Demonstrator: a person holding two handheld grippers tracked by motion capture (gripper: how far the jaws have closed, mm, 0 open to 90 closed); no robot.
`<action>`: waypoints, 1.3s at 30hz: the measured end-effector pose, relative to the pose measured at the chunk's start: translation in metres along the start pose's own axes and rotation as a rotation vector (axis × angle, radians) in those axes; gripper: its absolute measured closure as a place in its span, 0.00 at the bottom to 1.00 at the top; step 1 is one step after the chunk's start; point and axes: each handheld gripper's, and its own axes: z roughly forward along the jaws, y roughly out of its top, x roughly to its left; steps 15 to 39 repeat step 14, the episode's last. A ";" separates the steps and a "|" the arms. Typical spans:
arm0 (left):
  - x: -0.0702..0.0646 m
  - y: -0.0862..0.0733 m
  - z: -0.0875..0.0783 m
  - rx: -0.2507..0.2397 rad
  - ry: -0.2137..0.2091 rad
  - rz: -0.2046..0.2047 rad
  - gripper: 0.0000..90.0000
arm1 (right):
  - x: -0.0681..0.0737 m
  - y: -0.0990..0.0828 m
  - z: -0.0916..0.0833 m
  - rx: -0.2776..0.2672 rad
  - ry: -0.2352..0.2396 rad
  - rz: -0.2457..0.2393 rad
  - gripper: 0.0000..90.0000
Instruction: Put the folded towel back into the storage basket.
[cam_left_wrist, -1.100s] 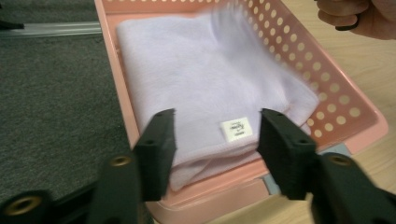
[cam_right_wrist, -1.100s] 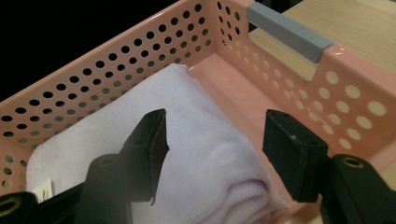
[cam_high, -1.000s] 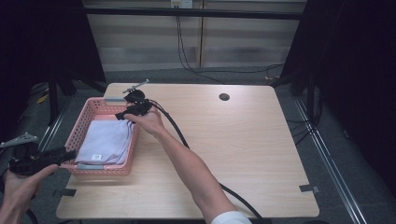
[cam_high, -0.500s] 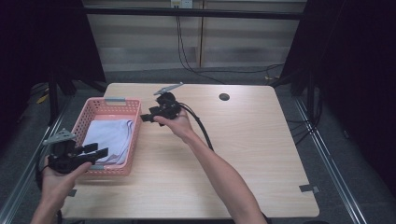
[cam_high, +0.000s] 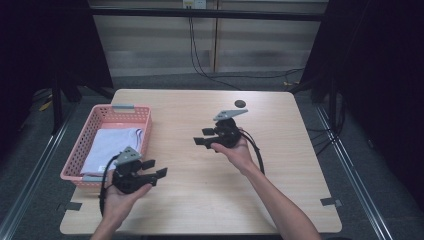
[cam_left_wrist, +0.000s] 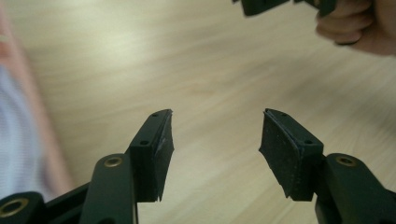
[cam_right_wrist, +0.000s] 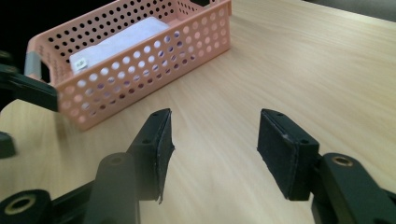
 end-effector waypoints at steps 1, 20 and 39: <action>-0.003 -0.003 0.003 0.008 -0.003 -0.003 0.46 | 0.002 -0.005 -0.009 -0.002 -0.006 -0.006 0.50; -0.034 -0.042 0.016 0.110 0.010 -0.024 0.35 | 0.017 -0.101 -0.113 0.012 -0.125 0.005 0.47; -0.034 -0.042 0.016 0.110 0.010 -0.024 0.35 | 0.017 -0.101 -0.113 0.012 -0.125 0.005 0.47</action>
